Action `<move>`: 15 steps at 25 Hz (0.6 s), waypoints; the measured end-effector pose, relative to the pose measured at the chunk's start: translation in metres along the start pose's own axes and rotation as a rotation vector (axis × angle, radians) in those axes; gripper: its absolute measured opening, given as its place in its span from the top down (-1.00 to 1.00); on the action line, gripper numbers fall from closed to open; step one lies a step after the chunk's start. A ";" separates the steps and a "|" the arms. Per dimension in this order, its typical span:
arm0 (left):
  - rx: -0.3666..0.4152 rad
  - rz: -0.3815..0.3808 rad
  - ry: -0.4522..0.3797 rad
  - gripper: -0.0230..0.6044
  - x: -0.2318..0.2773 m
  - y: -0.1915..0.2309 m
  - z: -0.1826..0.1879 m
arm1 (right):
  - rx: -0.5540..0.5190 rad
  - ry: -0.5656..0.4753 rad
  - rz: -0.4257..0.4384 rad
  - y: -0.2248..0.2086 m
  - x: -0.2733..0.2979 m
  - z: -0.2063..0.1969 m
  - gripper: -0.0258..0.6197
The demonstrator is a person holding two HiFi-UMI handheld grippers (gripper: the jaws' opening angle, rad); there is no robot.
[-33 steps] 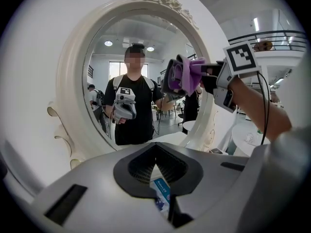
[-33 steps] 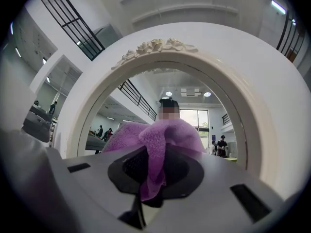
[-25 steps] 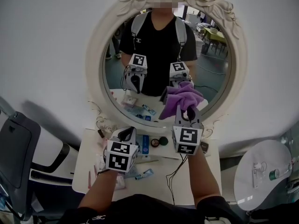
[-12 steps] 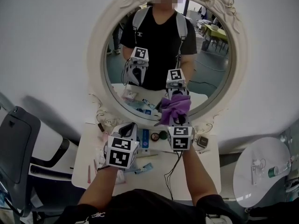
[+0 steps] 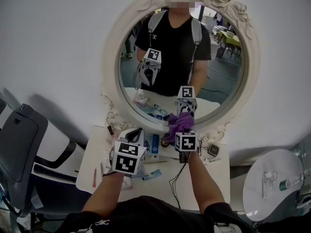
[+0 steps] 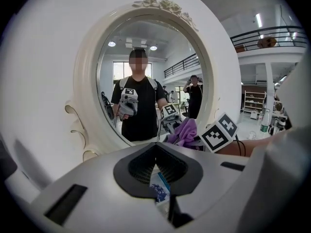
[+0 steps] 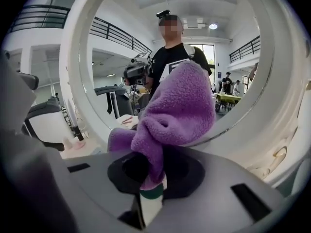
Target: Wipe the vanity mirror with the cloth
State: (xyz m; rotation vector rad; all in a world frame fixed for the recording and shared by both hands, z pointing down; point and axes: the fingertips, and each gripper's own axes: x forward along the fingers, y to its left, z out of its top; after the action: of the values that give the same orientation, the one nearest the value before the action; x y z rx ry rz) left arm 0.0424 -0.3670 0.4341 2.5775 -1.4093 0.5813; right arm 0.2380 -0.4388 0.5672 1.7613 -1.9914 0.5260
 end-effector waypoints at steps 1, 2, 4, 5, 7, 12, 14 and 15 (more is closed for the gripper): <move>-0.002 0.004 0.000 0.91 -0.001 0.001 -0.001 | -0.008 0.004 0.005 0.002 -0.003 0.002 0.75; -0.004 0.008 0.000 0.91 -0.002 0.002 -0.001 | -0.024 0.001 0.015 0.006 -0.006 0.005 0.75; -0.012 0.017 -0.002 0.91 -0.003 0.004 -0.002 | -0.063 -0.039 0.043 0.020 -0.019 0.018 0.75; -0.015 0.021 -0.005 0.91 -0.004 0.005 -0.002 | -0.080 -0.075 0.061 0.029 -0.028 0.030 0.75; -0.016 0.027 -0.010 0.91 -0.006 0.005 -0.001 | -0.107 -0.171 0.106 0.049 -0.053 0.064 0.75; -0.012 0.031 -0.022 0.91 -0.011 0.005 0.003 | -0.124 -0.502 0.207 0.083 -0.146 0.185 0.75; -0.016 0.031 -0.026 0.91 -0.014 0.004 0.004 | -0.132 -0.620 0.224 0.085 -0.184 0.234 0.75; -0.016 0.030 -0.027 0.91 -0.014 0.003 0.004 | -0.145 -0.669 0.225 0.085 -0.200 0.257 0.75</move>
State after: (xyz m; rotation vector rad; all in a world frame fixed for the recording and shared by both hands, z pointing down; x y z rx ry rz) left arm 0.0337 -0.3591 0.4244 2.5662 -1.4574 0.5389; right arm 0.1569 -0.4026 0.2425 1.7771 -2.6095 -0.1824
